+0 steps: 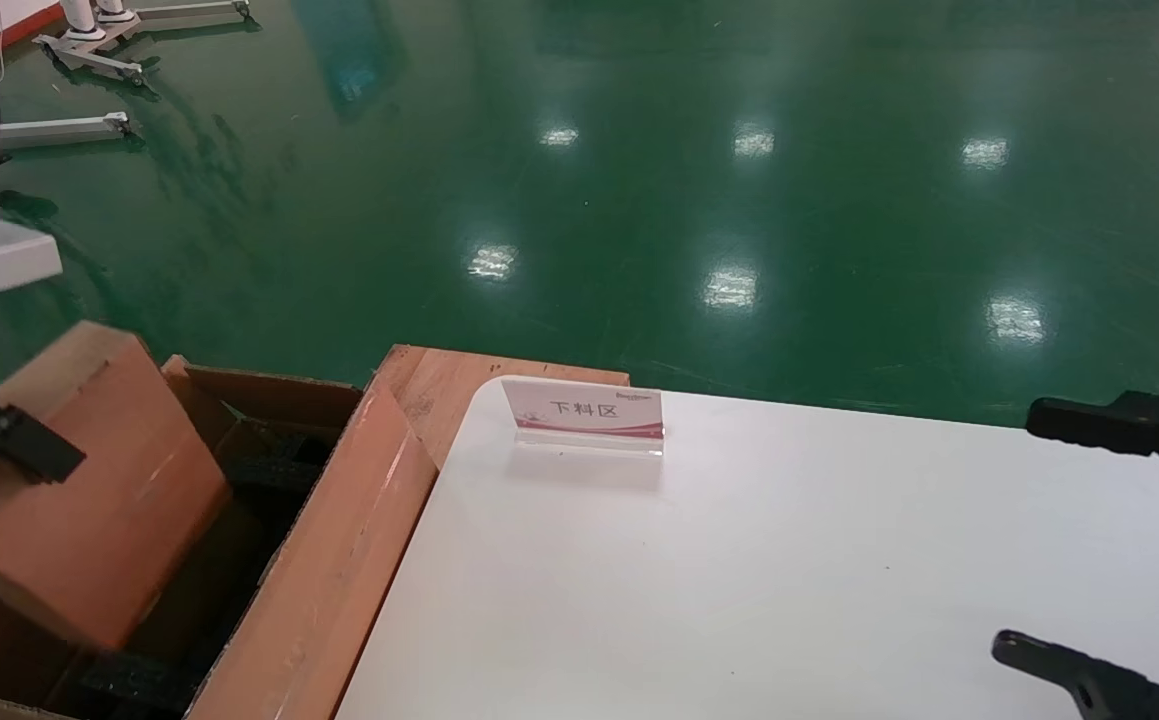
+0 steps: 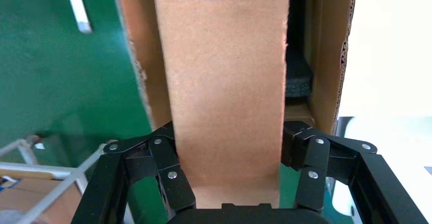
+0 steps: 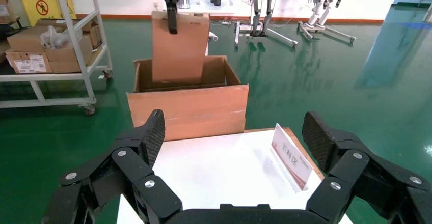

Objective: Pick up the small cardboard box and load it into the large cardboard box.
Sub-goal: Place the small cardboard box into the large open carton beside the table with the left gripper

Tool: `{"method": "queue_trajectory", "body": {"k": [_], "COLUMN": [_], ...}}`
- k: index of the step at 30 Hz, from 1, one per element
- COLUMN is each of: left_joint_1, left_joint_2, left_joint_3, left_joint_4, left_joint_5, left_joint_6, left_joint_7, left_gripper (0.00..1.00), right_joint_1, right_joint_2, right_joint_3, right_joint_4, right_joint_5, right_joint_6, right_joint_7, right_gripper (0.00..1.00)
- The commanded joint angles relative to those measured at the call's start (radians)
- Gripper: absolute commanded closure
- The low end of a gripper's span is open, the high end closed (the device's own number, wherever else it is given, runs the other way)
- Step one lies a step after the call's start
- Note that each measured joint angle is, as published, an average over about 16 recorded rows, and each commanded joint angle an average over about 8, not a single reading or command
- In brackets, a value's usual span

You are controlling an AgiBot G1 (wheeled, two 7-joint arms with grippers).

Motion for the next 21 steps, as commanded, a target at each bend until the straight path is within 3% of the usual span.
{"method": "queue_trajectory", "body": {"k": [1,21], "left_joint_1": [0.008,0.097], "left_joint_2": [-0.017,-0.123], "left_joint_3": [0.003,0.009], "left_joint_4": [-0.017,-0.110], "left_joint_5": [-0.006,0.020], "left_joint_6": [-0.010,-0.163], "left_joint_7": [-0.014,-0.098], "left_gripper": [1.00,1.00], "right_joint_1": [0.000,0.000], "right_joint_2": [0.000,0.001], "right_joint_3": [0.000,-0.001], "right_joint_4": [0.000,0.000], "right_joint_5": [0.000,0.001], "right_joint_6": [0.000,0.001], "right_joint_7": [0.000,-0.001], "right_gripper": [0.00,0.00]}}
